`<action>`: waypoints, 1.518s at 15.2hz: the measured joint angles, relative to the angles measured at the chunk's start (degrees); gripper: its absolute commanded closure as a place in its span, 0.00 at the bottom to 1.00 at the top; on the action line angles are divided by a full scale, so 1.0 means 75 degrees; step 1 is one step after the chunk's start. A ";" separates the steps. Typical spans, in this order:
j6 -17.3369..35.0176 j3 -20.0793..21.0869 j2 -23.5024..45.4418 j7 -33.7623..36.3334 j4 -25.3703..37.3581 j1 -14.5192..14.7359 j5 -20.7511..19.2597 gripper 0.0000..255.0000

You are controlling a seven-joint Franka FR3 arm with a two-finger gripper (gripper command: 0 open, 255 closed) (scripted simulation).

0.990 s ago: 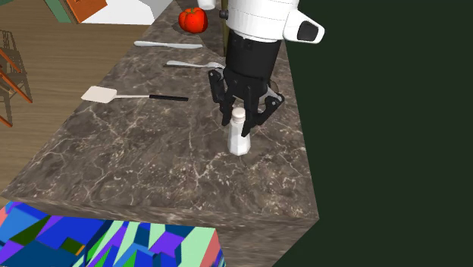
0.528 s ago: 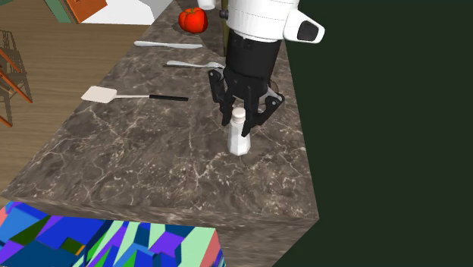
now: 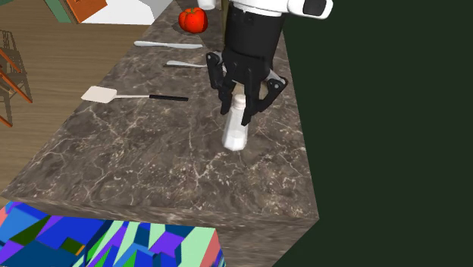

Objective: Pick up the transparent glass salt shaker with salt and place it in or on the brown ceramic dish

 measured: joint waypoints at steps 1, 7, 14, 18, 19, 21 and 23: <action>-0.0103 0.0001 -0.0031 0.0004 0.0076 0.0000 -0.0012 1.00; -0.0713 0.0040 -0.0306 0.0099 0.0433 0.0019 -0.0105 1.00; -0.1425 0.0077 -0.0531 0.0154 0.0937 0.0032 -0.0175 1.00; -0.1739 0.0087 -0.0456 0.0149 0.1322 0.0047 -0.0136 1.00; -0.1811 0.0128 -0.0291 0.0204 0.1541 0.0097 -0.0048 1.00; -0.1956 0.0171 0.0188 0.0231 0.2124 0.0164 0.0168 1.00; -0.2187 0.0225 0.0678 0.0277 0.2802 0.0216 0.0385 1.00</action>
